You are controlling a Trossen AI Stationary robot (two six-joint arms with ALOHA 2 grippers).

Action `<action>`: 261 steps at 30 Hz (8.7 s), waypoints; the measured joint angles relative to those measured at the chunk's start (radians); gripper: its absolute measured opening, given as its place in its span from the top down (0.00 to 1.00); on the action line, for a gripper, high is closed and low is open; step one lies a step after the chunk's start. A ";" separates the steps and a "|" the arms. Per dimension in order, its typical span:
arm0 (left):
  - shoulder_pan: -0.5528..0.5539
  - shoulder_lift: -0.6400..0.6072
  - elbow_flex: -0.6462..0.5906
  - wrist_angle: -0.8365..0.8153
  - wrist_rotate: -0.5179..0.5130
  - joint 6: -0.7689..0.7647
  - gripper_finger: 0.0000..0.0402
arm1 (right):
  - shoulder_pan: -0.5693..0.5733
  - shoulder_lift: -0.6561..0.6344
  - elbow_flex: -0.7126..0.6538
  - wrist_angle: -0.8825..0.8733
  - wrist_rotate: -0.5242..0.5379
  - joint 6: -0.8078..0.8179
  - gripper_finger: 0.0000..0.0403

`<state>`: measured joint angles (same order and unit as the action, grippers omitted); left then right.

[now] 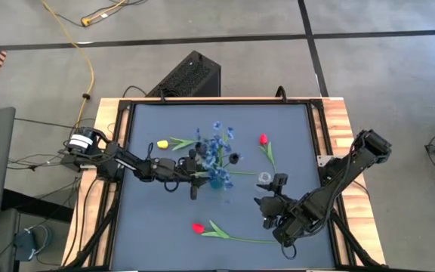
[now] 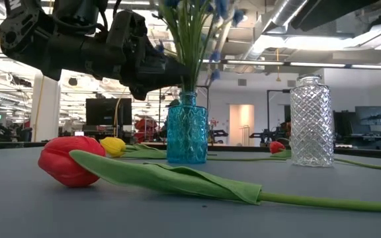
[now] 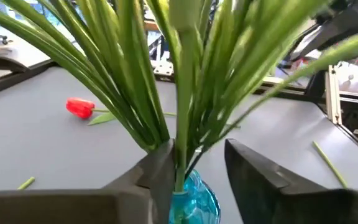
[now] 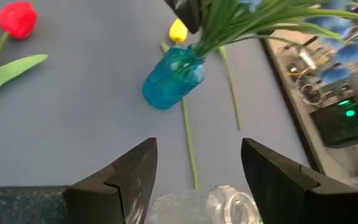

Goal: Sort flowers into vase by color
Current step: Put the black flower into the blue vase, then put the bottom red flower into the transparent vase, then put the top yellow flower into the transparent vase

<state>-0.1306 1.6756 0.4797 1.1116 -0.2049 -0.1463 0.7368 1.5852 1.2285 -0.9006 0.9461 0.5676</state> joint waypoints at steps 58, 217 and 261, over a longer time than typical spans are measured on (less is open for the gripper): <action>-0.420 -0.627 -0.282 -0.378 -0.319 0.037 0.53 | -0.072 0.473 0.302 0.451 -0.661 0.063 0.41; 0.247 -0.626 -0.219 -0.738 0.008 0.087 0.53 | 0.079 -0.181 -0.324 0.958 -0.163 -0.101 0.46; 0.625 -0.047 0.336 -1.394 0.136 0.320 0.98 | 0.062 -0.191 -0.325 0.798 -0.252 -0.183 0.46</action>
<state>0.4941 1.6290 0.8156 -0.2824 -0.0687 0.1738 0.7986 1.3945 0.9035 -0.1028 0.6945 0.3847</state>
